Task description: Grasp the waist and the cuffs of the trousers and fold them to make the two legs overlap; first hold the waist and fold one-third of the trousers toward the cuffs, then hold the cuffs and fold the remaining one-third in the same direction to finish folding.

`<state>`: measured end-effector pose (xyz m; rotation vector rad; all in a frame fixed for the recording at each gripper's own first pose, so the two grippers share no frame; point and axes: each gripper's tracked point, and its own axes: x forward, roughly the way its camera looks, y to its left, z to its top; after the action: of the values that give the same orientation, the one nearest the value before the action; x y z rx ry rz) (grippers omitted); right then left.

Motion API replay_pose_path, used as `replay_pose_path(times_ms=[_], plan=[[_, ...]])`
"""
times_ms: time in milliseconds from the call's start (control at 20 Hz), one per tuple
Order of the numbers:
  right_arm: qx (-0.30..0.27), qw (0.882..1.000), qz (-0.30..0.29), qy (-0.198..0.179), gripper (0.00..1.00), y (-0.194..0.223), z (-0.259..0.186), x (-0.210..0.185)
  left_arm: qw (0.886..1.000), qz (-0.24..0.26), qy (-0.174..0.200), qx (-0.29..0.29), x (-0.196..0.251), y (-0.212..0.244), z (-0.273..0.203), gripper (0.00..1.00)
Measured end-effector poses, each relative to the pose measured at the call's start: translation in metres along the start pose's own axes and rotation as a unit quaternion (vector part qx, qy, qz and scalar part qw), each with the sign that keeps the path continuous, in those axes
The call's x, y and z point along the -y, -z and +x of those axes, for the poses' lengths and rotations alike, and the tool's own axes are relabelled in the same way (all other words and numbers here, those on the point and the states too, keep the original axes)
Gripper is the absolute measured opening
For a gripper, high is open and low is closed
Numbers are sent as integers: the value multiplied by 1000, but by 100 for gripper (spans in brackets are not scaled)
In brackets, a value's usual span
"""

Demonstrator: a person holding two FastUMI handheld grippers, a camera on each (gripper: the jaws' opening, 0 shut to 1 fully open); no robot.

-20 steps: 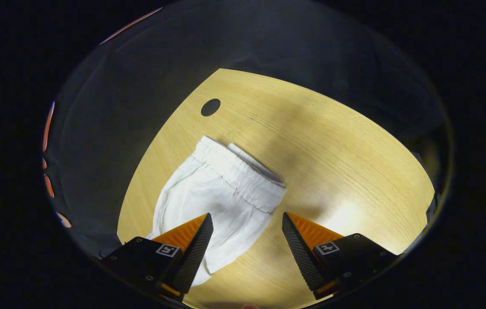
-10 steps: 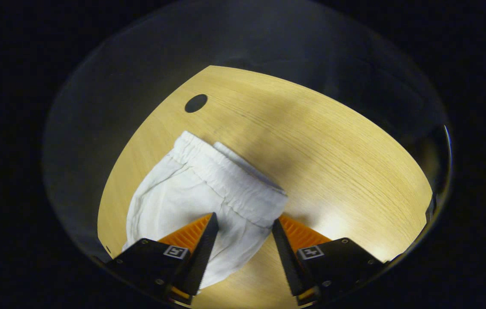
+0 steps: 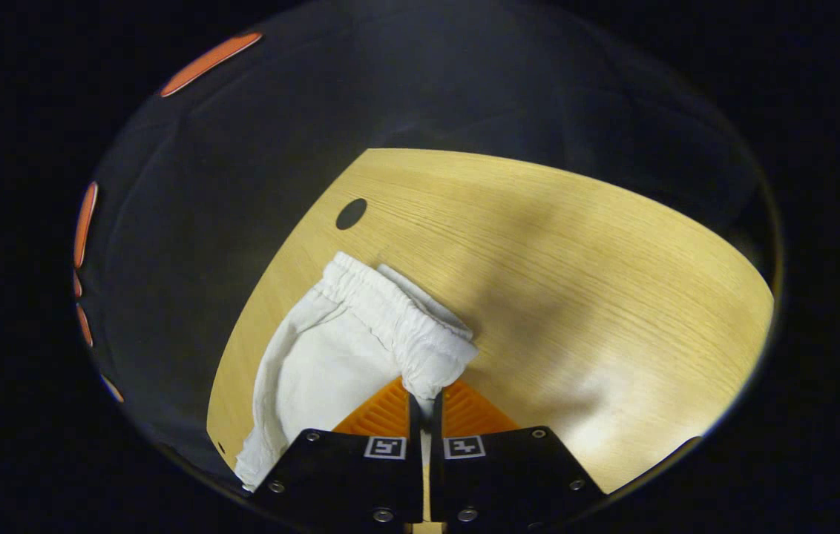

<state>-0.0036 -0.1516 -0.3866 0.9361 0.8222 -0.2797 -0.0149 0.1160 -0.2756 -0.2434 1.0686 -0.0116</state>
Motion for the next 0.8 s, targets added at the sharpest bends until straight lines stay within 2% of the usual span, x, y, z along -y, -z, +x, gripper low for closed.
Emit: replay_pose_path(times_ms=[50,100,150,400,550,800], plan=[[13,1000,-5,-16,4,-4,-1,-3,1000,-1,-1,3,0,2,-2,100],[25,999,-10,-28,3,-5,0,-3,1000,-1,-2,4,0,4,-2,96],[32,999,-16,-33,3,-5,2,-1,1000,-1,1,8,3,7,-3,99],[72,994,-41,-72,3,-8,2,-5,999,-3,34,13,3,5,0,99],[100,987,-65,-103,3,-10,3,-8,999,7,45,15,3,3,0,99],[128,975,-130,-127,3,-10,8,-8,998,0,58,17,-1,3,-3,99]])
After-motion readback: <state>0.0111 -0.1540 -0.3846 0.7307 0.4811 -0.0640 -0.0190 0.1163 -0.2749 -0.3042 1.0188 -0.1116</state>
